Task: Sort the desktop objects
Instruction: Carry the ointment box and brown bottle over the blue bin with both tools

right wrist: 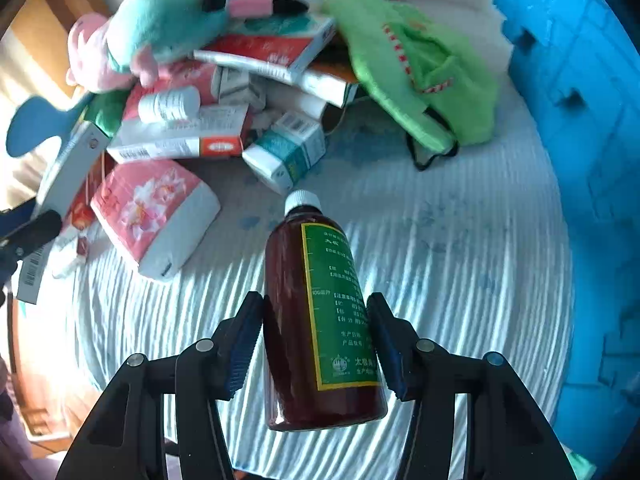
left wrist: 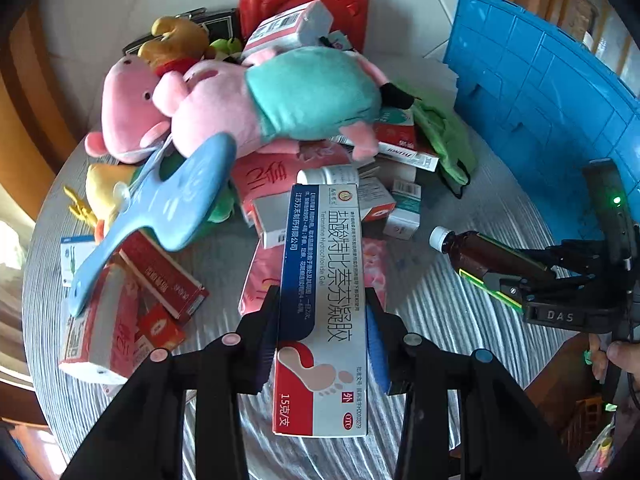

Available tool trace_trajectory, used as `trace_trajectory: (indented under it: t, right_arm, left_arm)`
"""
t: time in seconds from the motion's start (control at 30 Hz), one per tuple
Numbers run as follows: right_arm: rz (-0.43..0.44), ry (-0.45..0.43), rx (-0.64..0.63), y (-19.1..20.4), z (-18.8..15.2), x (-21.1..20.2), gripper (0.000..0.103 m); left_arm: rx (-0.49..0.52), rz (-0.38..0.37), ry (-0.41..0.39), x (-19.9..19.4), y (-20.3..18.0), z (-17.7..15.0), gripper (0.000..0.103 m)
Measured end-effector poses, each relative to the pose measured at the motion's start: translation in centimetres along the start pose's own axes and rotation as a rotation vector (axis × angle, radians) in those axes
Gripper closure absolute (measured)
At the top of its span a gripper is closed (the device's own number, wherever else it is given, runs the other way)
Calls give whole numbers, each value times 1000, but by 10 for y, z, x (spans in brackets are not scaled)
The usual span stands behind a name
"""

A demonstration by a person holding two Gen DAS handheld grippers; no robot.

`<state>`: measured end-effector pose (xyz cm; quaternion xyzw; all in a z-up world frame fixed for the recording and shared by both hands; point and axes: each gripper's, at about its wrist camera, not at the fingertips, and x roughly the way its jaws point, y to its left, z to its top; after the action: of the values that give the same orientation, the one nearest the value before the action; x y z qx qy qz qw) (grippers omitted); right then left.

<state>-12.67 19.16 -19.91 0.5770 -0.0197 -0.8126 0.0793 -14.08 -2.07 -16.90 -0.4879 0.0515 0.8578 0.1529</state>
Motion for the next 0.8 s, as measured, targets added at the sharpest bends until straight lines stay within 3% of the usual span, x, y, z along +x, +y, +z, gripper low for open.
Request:
trace_trajectory:
  t: [0.27, 0.43, 0.63, 0.8]
  right_arm:
    - [-57, -199, 40, -4, 13, -82, 51]
    - [-104, -376, 39, -14, 20, -161, 51]
    - [-166, -557, 27, -46, 19, -247, 51]
    - [-234, -650, 6, -107, 9, -302, 51]
  left_arm:
    - [62, -41, -113, -31, -20, 26, 65]
    - [114, -58, -219, -63, -49, 48, 65]
    - [170, -75, -344, -108, -116, 79, 65]
    - [194, -100, -428, -133, -199, 109, 65]
